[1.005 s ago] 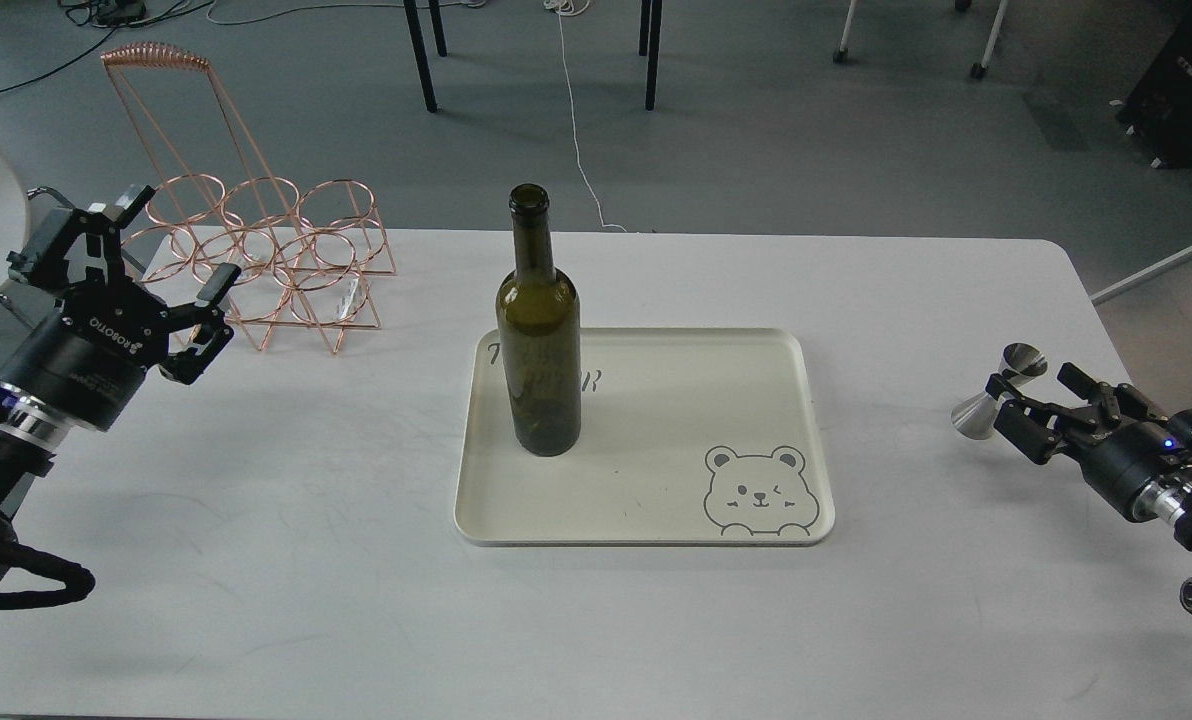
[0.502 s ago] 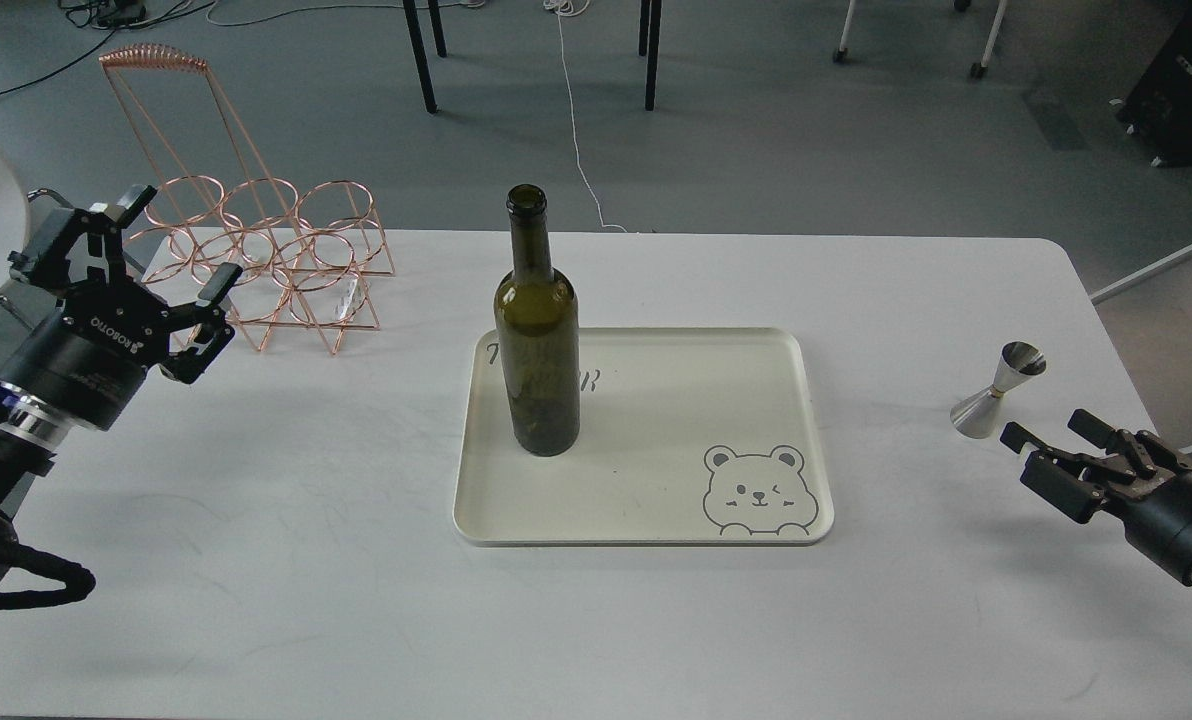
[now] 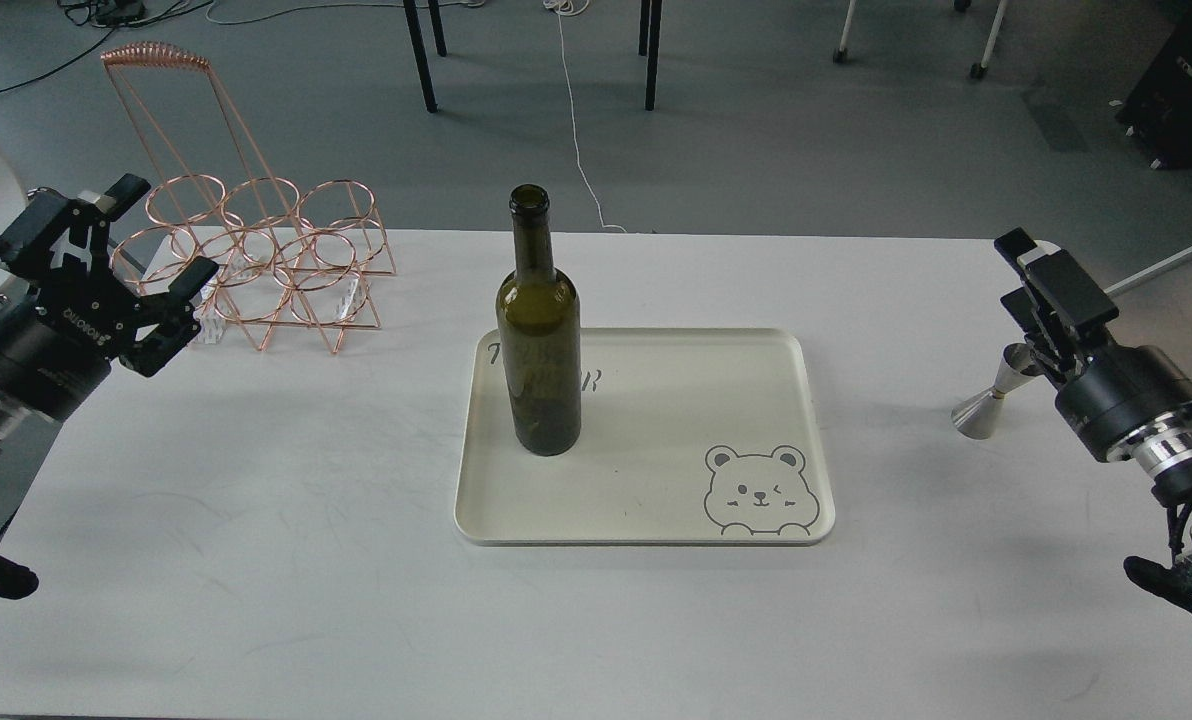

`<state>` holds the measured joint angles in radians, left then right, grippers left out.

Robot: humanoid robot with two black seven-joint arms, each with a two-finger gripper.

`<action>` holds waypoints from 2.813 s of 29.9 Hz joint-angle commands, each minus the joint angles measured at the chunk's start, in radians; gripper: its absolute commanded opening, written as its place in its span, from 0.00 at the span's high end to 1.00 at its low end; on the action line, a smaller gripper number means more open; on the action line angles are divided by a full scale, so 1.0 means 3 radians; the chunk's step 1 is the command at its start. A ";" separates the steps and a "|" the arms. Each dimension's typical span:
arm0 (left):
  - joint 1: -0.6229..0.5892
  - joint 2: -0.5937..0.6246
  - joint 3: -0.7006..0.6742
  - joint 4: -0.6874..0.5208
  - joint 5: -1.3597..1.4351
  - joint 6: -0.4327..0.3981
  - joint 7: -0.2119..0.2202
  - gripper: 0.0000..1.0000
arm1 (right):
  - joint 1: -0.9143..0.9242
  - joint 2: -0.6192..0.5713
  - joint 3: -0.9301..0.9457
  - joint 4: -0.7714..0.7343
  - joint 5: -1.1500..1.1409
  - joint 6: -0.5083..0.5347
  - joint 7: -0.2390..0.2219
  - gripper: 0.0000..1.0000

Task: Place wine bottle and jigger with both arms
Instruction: 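Withdraw the right gripper and swing the left gripper toward the bottle, then grasp the green wine bottle neck with the left gripper, then lift the bottle and carry it over the copper wire rack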

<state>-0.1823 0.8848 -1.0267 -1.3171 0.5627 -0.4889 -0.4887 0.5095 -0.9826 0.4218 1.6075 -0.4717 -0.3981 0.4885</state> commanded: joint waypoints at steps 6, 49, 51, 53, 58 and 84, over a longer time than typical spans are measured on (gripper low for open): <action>-0.0138 0.0195 -0.0535 -0.0814 0.1778 0.0001 0.0000 0.02 | 0.0127 0.0090 0.0056 -0.0275 0.1142 0.1265 0.0001 0.02; -0.1857 -0.1011 0.0876 -0.0334 0.4956 0.0658 0.0000 0.11 | 0.0061 0.0177 0.0016 -0.0455 0.1169 0.1307 0.0001 0.02; -0.1857 -0.1017 0.0876 -0.0334 0.4956 0.0663 0.0000 0.20 | 0.0061 0.0177 0.0016 -0.0460 0.1169 0.1307 0.0001 0.02; -0.1857 -0.1037 0.0876 -0.0334 0.4961 0.0673 0.0000 0.28 | 0.0061 0.0177 0.0016 -0.0460 0.1169 0.1307 0.0001 0.02; -0.1882 -0.1042 0.0876 -0.0334 0.4966 0.0699 0.0000 0.38 | 0.0061 0.0177 0.0010 -0.0455 0.1169 0.1307 0.0001 0.02; -0.2690 -0.0726 0.0871 -0.0375 0.4844 0.0725 0.0000 0.88 | 0.0040 0.0177 0.0010 -0.0455 0.1153 0.1261 0.0001 0.02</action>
<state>-0.9256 0.6105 -0.7665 -1.4303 2.0391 -0.2639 -0.4890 0.5215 -0.9295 0.4250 1.4710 -0.1245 -0.0188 0.4887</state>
